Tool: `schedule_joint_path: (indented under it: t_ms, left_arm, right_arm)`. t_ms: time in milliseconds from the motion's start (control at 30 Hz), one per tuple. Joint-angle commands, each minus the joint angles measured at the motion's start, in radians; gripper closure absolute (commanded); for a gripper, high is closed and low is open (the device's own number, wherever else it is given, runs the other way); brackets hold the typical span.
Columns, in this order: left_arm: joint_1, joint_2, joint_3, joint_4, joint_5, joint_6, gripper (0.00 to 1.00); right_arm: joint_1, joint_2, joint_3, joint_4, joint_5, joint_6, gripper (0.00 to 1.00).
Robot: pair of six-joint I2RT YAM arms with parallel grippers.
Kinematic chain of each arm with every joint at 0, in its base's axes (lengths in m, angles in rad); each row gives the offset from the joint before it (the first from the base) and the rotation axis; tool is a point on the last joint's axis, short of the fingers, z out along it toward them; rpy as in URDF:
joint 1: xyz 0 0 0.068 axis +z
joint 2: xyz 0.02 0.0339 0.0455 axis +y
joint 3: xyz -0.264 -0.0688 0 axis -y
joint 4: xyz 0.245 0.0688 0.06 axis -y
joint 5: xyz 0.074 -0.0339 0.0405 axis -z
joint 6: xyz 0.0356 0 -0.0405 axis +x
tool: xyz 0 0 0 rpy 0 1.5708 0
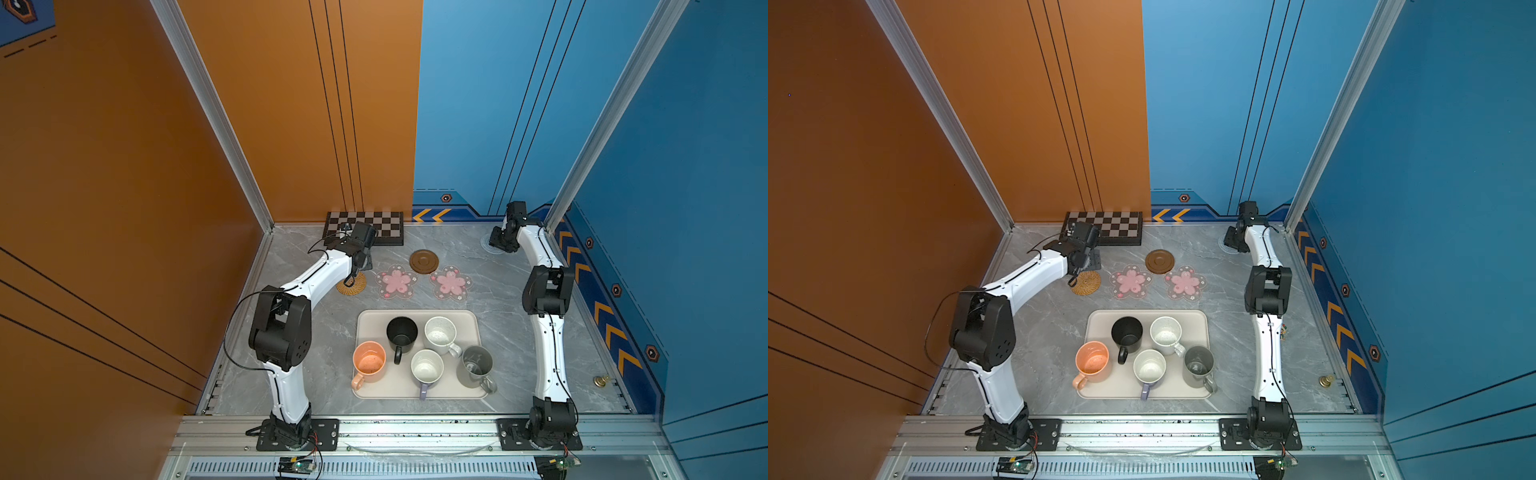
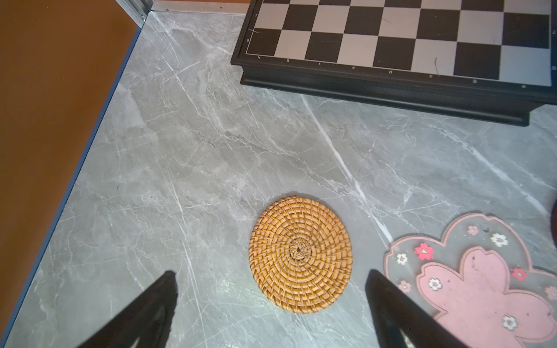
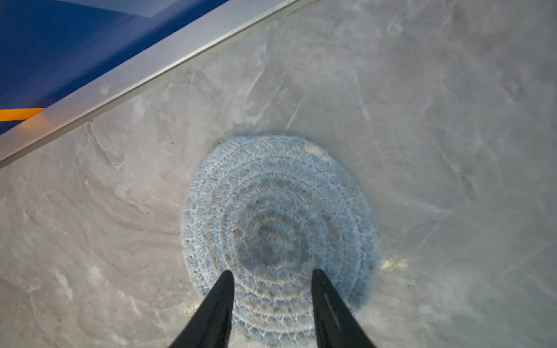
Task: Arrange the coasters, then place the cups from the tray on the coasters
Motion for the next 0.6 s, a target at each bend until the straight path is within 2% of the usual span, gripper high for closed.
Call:
schedule_joint_path:
  t_ms: [0,133,567]
  left_arm:
    - [-0.009,0.004,0.030,-0.021,0.021,-0.007,0.02]
    - [-0.011,-0.007,0.041,-0.021,0.027,-0.006,0.02]
    - [-0.026,-0.087,0.027,-0.021,0.038,0.010,0.02]
  right_arm:
    - [0.020,-0.001,-0.049,-0.017,0.014,-0.054,0.51]
    - [0.040,-0.075,-0.108,-0.012,0.067,-0.102,0.46]
    - [0.092,-0.287,-0.236,0.005,0.172,-0.174,0.41]
